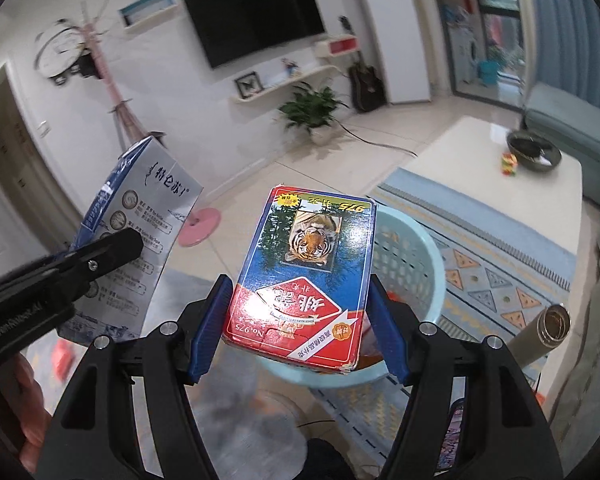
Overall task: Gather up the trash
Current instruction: 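Carry the carton and card box over the basket, then open both tools to drop the carton and card box into the basket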
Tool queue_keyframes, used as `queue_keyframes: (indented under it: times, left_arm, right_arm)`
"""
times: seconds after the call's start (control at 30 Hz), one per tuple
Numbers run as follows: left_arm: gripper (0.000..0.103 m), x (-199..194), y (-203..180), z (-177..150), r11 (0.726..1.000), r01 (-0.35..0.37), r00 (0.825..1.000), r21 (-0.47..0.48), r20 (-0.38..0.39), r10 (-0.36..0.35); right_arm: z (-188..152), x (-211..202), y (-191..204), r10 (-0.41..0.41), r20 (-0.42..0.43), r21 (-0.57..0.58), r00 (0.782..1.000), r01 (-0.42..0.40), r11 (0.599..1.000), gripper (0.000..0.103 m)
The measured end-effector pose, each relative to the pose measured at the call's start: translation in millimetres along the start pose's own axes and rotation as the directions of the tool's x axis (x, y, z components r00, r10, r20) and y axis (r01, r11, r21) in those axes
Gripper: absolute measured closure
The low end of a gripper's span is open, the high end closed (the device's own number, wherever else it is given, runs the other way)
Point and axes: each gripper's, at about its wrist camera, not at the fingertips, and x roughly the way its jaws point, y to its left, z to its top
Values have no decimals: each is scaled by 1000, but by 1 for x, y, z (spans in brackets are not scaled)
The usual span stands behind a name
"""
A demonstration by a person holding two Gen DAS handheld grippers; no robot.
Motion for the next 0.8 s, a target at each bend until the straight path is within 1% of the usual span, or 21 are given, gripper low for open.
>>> queue_keyframes:
  times: [0.07, 0.13, 0.17, 0.27, 0.33, 0.37, 0.4, 0.47, 0.57, 0.67, 0.8]
  left_arm:
    - [69, 18, 4, 1, 999, 12, 1000, -41, -11, -12]
    - [69, 38, 6, 0, 997, 12, 1000, -76, -24, -14]
    - [69, 44, 7, -1, 996, 15, 999, -83, -31, -17]
    - [69, 62, 4, -4, 996, 7, 999, -90, -51, -12]
    - [60, 67, 5, -3, 996, 5, 998, -90, -57, -10]
    - [50, 67, 5, -4, 996, 11, 998, -93, -59, -17]
    - [48, 65, 5, -4, 996, 15, 998, -94, -52, -20]
    - [48, 62, 5, -4, 996, 12, 999, -88, -48, -16]
    - [48, 51, 9, -2, 995, 25, 999, -101, -37, -29]
    - [45, 34, 11, -1, 994, 18, 1000, -112, -14, -20]
    - [45, 0, 16, -5, 993, 1, 999, -121, 35, 3]
  right_arm:
    - [0, 17, -10, -41, -19, 25, 999, 41, 999, 39]
    - [1, 33, -24, -53, -55, 62, 997, 56, 997, 39]
    - [0, 42, -30, -58, -72, 80, 996, 63, 995, 39]
    - [-1, 60, -40, -87, -96, 85, 992, 95, 992, 38]
    - [-1, 68, -44, -79, -116, 93, 990, 90, 992, 37]
    - [0, 71, -45, -76, -121, 96, 990, 88, 992, 37]
    - [-1, 72, -47, -76, -123, 95, 990, 88, 992, 37]
    - [-1, 73, -50, -77, -126, 95, 989, 89, 991, 36]
    - [-2, 68, -52, -60, -126, 112, 990, 75, 991, 36]
    - [-1, 59, -51, -31, -119, 122, 992, 45, 991, 35]
    - [1, 38, -36, 14, -90, 103, 996, -5, 995, 35]
